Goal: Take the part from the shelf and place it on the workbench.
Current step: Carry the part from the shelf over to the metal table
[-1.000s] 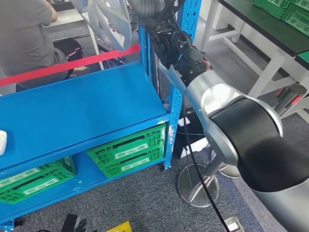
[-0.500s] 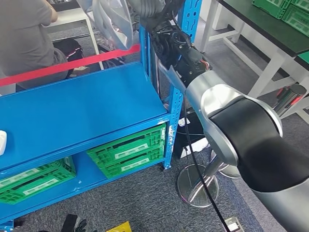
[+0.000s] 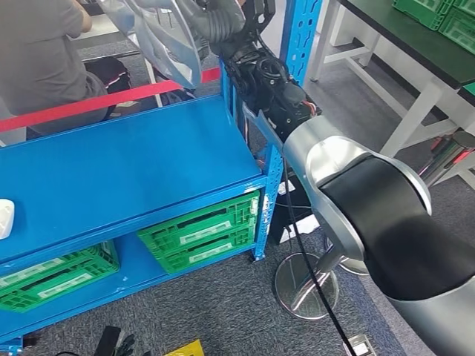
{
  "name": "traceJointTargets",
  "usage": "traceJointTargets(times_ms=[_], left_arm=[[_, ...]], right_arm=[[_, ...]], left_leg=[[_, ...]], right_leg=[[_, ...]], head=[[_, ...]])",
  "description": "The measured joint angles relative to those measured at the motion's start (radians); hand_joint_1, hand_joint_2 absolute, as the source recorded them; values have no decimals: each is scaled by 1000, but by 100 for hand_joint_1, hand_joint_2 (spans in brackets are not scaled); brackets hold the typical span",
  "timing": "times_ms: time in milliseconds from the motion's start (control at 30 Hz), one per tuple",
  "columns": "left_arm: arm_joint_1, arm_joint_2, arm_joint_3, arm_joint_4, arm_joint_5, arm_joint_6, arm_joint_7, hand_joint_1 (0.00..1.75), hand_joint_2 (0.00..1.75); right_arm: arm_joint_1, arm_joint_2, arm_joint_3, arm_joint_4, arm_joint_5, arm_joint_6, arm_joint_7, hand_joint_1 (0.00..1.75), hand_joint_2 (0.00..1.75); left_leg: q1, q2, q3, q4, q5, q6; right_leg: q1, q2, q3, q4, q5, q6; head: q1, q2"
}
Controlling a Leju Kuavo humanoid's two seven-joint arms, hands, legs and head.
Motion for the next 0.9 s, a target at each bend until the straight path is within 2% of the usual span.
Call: traceJointTargets(times_ms=[133, 433, 900], left_arm=[[0, -1, 0, 0, -7, 0, 1, 0, 175], [-2, -1, 0, 0, -17, -10, 2, 0, 175], [-3, -1, 0, 0, -17, -12, 8, 0, 175]], right_arm=[[4, 0, 4, 5, 13, -11, -9, 175, 175], [17, -1, 7, 10, 14, 117, -4, 175, 175], [27, -8, 15, 10, 5, 122, -15, 175, 175]], left_leg=[[0, 0, 0, 0, 0, 0], [1, 3, 1, 0, 1, -1], [-1, 3, 0, 4, -1, 0]], right_leg=[[0, 0, -1, 1, 0, 0], [1, 2, -2, 3, 0, 0], [-2, 2, -2, 3, 0, 0]], head=[[0, 0], [0, 0], [-1, 0]])
